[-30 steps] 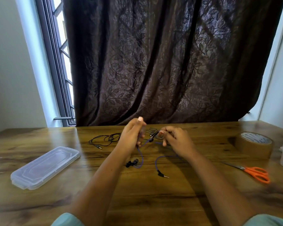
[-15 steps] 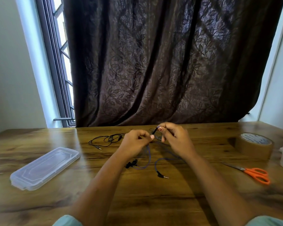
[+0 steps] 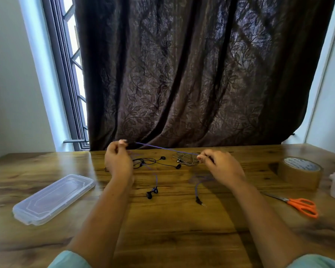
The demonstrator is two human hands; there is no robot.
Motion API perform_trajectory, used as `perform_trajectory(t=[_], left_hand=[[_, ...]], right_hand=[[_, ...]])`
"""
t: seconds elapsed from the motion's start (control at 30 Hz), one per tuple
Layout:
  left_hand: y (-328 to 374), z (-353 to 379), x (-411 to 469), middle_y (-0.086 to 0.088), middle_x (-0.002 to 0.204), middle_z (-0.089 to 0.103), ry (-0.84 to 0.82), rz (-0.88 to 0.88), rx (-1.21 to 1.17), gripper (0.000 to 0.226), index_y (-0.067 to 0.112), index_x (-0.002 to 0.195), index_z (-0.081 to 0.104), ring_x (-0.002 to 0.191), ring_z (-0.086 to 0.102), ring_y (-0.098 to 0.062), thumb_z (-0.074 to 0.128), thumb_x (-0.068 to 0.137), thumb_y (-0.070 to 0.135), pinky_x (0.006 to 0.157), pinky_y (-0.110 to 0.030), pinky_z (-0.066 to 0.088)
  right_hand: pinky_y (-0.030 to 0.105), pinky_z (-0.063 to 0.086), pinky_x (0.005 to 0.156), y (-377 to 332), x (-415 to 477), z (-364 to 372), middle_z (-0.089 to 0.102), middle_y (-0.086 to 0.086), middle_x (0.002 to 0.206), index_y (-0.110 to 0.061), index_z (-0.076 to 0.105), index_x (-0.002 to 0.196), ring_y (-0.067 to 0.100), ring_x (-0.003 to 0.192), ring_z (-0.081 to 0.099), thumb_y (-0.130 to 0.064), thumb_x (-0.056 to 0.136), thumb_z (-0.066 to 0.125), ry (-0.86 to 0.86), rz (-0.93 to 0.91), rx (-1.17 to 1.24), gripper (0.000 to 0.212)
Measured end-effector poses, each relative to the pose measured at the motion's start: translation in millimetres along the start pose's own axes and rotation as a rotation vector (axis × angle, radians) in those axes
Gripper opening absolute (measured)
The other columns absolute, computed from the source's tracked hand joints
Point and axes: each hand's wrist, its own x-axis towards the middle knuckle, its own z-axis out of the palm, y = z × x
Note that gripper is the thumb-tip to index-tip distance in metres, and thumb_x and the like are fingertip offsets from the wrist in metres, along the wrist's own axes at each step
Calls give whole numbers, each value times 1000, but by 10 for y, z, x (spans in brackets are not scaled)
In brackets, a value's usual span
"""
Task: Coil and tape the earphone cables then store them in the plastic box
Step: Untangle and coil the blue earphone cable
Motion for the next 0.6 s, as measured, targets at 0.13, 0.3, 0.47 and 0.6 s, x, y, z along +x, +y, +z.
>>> perform_trajectory(t=[0.13,0.3,0.47,0.6], left_hand=[[-12,-53,71,-4,78,60,-229,-257,15,13,15,84,63,72,57,-18,54,94,17,50,-23,42],[74,43,-119,1,90,68,-773,38,755,20,20,79,68,75,64,-14,59,90,35,68,-32,50],[85,151,-382,8,116,53,-468,847,1044,39,25,114,46,103,53,-15,56,85,48,82,-36,46],[-45,343,-591,0,122,58,-917,684,625,41,18,131,43,112,55,-16,50,95,36,92,-35,46]], right_hand=[[27,37,49,73,-4,69,55,-14,70,-33,61,93,9,65,55,-43,98,42,22,0,-7,22],[29,40,50,-20,5,131,57,-12,72,-29,55,89,11,67,57,-40,99,41,-1,-80,21,21],[27,41,51,-105,-16,136,61,-8,78,-26,61,99,12,69,59,-39,99,43,13,-131,-1,23],[40,51,63,-198,-41,153,69,2,95,-25,61,113,21,84,64,-28,97,49,16,-225,92,20]])
